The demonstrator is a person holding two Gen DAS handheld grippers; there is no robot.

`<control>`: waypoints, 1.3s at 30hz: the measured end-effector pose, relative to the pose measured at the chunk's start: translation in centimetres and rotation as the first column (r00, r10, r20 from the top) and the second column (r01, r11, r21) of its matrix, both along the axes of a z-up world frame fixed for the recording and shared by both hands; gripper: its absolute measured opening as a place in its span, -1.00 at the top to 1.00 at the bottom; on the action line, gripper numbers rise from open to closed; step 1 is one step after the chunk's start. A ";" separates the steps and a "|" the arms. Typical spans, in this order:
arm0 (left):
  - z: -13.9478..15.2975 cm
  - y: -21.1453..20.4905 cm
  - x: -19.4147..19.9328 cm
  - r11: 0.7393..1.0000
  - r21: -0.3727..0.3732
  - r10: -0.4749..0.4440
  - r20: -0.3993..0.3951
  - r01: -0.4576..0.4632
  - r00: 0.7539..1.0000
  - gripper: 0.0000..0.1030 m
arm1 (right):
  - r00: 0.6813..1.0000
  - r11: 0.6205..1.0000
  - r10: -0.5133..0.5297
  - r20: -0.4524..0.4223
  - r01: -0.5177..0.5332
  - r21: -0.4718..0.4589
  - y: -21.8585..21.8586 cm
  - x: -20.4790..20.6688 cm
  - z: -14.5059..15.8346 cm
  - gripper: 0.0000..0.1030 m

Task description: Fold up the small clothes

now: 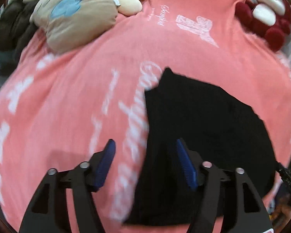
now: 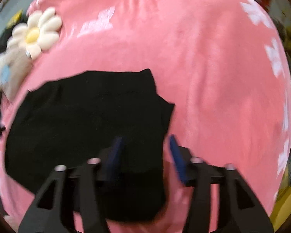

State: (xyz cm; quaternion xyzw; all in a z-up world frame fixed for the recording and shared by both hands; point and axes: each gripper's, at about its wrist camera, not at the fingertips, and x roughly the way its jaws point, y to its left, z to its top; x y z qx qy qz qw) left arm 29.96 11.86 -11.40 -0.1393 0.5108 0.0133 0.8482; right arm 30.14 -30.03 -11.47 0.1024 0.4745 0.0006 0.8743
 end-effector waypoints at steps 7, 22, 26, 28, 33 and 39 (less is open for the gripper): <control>-2.9 -0.7 -5.0 0.991 -0.131 -0.001 -0.071 -0.009 0.997 -0.42 | 0.998 0.999 -0.012 -0.059 0.015 0.047 -0.6 -4.3 -2.4 -0.40; -2.9 -2.4 -4.1 0.980 -0.197 -0.020 -0.076 0.005 0.997 0.87 | 0.996 0.966 0.008 -0.094 0.017 0.257 0.1 -2.0 -3.5 0.73; -0.4 -1.2 -5.8 0.964 -0.264 -0.048 -0.072 0.027 0.996 0.87 | 0.994 0.965 0.066 -0.083 -0.043 0.258 -0.3 -4.0 0.0 0.74; 0.7 -0.7 -7.6 0.960 -0.277 -0.076 -0.088 0.049 0.993 0.87 | 0.990 0.968 0.100 -0.104 -0.073 0.241 -0.4 -6.1 1.3 0.74; 0.6 -0.4 -13.7 0.955 -0.289 -0.119 -0.163 0.068 0.979 0.87 | 0.972 0.966 0.121 -0.203 -0.068 0.251 -0.7 -12.6 0.1 0.74; -1.9 -1.1 -17.2 0.983 -0.174 -0.090 -0.229 0.051 0.969 0.78 | 0.977 0.997 0.019 -0.214 -0.004 0.074 -1.5 -16.9 -1.4 0.55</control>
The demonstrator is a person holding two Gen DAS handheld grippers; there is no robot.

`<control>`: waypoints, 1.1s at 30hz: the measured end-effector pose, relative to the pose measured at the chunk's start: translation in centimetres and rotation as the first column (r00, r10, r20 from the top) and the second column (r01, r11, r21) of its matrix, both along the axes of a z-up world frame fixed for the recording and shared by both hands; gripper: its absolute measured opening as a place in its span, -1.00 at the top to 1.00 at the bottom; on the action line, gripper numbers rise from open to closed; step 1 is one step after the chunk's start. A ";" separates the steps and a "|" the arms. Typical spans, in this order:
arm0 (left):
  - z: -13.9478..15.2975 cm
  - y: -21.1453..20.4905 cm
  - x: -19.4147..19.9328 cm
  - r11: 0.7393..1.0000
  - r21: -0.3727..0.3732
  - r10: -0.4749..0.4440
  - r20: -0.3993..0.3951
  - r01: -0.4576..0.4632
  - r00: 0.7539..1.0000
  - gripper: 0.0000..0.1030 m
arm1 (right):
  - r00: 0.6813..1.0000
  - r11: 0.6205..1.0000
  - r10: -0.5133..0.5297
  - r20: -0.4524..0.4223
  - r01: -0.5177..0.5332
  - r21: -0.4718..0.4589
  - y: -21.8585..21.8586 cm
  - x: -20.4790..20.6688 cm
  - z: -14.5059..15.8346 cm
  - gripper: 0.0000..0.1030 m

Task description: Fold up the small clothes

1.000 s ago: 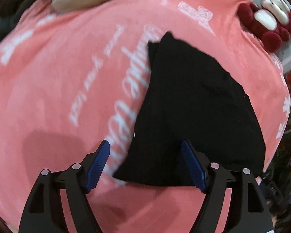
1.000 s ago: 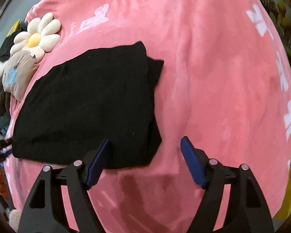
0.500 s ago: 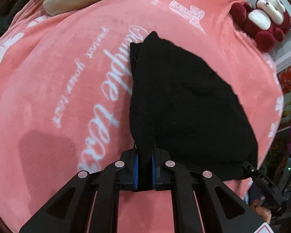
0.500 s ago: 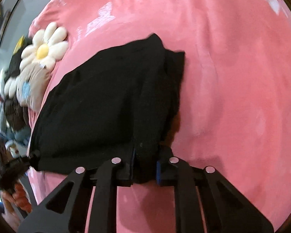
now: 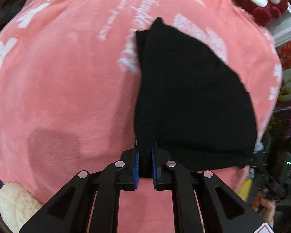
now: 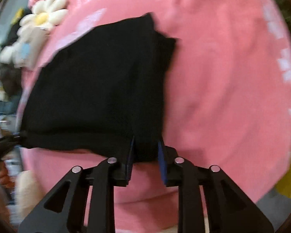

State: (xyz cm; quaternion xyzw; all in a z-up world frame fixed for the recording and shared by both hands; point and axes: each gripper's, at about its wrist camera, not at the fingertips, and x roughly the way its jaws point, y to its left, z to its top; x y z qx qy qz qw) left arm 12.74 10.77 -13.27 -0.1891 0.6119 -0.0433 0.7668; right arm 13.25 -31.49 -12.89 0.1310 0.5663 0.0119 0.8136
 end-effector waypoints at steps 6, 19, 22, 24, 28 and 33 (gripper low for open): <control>1.7 -0.8 0.4 0.996 0.082 0.036 0.078 -0.042 0.996 0.71 | 0.973 0.995 0.097 0.210 -0.101 0.010 4.6 4.4 7.1 0.55; 5.0 -2.1 1.6 0.983 0.183 -0.029 0.188 -0.006 0.982 0.27 | 0.922 0.923 0.384 0.046 -0.382 -0.041 22.3 18.9 -0.2 0.90; 4.1 -1.3 1.0 0.989 0.147 -0.012 0.168 -0.013 0.986 0.27 | 0.933 0.936 0.351 0.081 -0.351 -0.016 22.8 20.4 0.9 0.97; 3.6 -1.5 0.8 0.987 0.162 -0.027 0.161 0.000 0.987 0.27 | 0.933 0.933 0.357 0.042 -0.354 -0.058 23.5 21.2 -0.1 0.96; 3.1 -2.0 0.7 0.988 0.155 -0.043 0.145 0.020 0.988 0.27 | 0.953 0.963 0.269 0.138 -0.268 -0.028 21.1 19.7 3.0 0.83; 3.4 -2.7 0.6 0.985 0.169 -0.047 0.169 0.019 0.985 0.03 | 0.953 0.983 0.178 0.245 -0.158 -0.098 15.5 13.2 6.5 0.28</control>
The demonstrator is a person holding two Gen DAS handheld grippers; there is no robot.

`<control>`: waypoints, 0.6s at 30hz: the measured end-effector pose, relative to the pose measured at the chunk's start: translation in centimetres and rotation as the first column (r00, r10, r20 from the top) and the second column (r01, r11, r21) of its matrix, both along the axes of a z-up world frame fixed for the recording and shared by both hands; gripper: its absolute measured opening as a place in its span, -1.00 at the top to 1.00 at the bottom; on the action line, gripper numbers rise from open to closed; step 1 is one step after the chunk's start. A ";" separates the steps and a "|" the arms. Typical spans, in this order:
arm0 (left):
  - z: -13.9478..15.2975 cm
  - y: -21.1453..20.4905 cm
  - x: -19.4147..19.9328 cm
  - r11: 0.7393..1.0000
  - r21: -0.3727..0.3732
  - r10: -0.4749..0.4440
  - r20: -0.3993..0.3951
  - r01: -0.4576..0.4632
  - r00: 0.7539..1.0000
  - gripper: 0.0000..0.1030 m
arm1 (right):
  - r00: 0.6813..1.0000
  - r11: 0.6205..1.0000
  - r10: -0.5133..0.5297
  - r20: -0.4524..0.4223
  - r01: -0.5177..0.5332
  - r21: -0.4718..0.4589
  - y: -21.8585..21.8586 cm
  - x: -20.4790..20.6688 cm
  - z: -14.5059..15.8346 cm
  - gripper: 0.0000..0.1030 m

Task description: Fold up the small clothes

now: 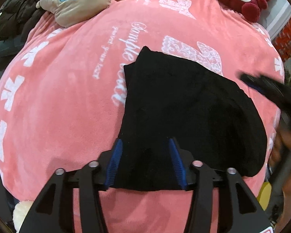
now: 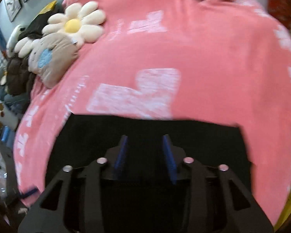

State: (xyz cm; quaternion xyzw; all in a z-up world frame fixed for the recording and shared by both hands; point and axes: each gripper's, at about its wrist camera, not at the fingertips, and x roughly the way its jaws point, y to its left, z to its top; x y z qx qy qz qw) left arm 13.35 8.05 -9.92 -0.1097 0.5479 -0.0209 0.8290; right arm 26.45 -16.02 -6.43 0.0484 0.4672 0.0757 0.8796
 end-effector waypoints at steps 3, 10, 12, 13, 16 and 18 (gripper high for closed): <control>-0.3 -0.8 0.0 1.000 0.016 -0.009 -0.009 0.009 1.000 -0.03 | 0.997 0.993 -0.063 0.034 0.066 -0.100 -3.7 -5.0 0.2 0.28; -0.5 -3.1 -0.9 0.994 0.105 -0.039 0.002 0.038 0.999 -0.16 | 0.973 0.969 -0.226 0.049 0.230 -0.089 -11.0 -14.5 0.4 0.11; -0.5 -3.8 -1.2 0.992 0.120 -0.040 -0.002 0.040 0.999 -0.17 | 0.972 0.968 -0.233 0.033 0.235 -0.089 -11.4 -15.6 0.1 0.02; -0.5 -4.1 -1.4 0.992 0.120 -0.041 -0.005 0.042 0.999 -0.17 | 0.972 0.968 -0.234 0.029 0.236 -0.089 -11.3 -16.2 -0.1 0.02; -0.5 -4.7 -1.8 0.990 0.134 -0.041 -0.008 0.042 0.999 -0.17 | 0.974 0.970 -0.228 0.008 0.228 -0.083 -10.8 -17.0 -0.9 0.02; -0.6 -4.9 -2.1 0.989 0.142 -0.040 -0.017 0.042 0.999 -0.17 | 0.976 0.974 -0.220 -0.004 0.219 -0.059 -10.4 -17.5 -1.1 0.02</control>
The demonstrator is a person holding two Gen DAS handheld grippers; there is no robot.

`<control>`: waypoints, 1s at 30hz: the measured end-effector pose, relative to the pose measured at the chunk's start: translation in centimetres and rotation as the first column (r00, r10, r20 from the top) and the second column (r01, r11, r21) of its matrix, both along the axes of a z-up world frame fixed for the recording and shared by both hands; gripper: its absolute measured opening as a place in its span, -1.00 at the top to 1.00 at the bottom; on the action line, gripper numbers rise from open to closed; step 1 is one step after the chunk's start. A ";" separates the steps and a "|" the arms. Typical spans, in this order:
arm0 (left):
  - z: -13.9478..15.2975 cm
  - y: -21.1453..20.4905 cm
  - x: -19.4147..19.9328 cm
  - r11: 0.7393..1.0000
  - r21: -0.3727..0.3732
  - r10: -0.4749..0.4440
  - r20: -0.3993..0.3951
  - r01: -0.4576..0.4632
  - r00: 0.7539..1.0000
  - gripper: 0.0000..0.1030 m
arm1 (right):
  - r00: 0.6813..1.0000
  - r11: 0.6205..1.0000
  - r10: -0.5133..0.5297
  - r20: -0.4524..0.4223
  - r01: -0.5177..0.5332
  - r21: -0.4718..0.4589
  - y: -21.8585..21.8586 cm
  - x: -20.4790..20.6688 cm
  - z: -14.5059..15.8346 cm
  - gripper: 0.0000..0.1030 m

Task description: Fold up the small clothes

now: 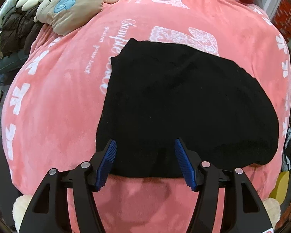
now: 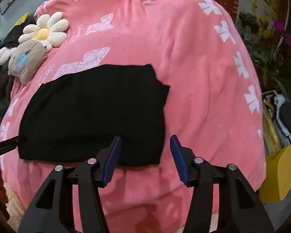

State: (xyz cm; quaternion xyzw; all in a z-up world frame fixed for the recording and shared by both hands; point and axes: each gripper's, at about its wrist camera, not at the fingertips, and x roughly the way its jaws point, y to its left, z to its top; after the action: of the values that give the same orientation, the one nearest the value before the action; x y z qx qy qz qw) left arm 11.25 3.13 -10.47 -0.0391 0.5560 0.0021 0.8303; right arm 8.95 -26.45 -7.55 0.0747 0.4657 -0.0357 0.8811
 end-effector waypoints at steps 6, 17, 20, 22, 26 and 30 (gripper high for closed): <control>0.1 0.1 -0.8 1.000 0.006 0.014 -0.002 -0.014 1.000 -0.24 | 0.999 0.999 0.046 0.006 -0.046 0.013 2.2 -1.1 0.2 -0.11; -1.6 1.9 -1.5 0.999 -0.016 0.046 -0.045 -0.047 0.998 -0.43 | 0.996 0.997 0.082 -0.030 -0.081 0.012 3.1 -2.7 -0.8 -0.16; -2.6 2.9 -1.4 0.994 -0.078 0.070 -0.072 -0.075 0.995 -0.46 | 0.996 0.997 0.081 -0.041 -0.081 0.012 3.1 -3.0 -1.1 -0.20; -3.3 3.9 -1.3 0.981 -0.153 0.105 -0.087 -0.117 0.991 -0.51 | 0.995 0.996 0.086 -0.047 -0.085 0.016 3.1 -3.2 -1.3 -0.23; -4.8 6.0 -1.2 0.933 -0.273 0.208 -0.118 -0.233 0.971 -0.51 | 0.994 0.996 0.093 -0.057 -0.093 0.018 3.1 -3.4 -1.6 -0.25; -5.0 6.8 -0.8 0.908 -0.312 0.262 -0.101 -0.281 0.960 -0.51 | 0.993 0.996 0.090 -0.073 -0.089 0.020 2.8 -3.6 -2.2 -0.32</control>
State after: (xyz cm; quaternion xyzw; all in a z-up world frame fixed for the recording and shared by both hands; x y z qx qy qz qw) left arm 10.41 9.92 -15.47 -0.2515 0.5613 0.0273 0.7880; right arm 5.34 -23.60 -9.77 0.0598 0.5013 0.0050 0.8632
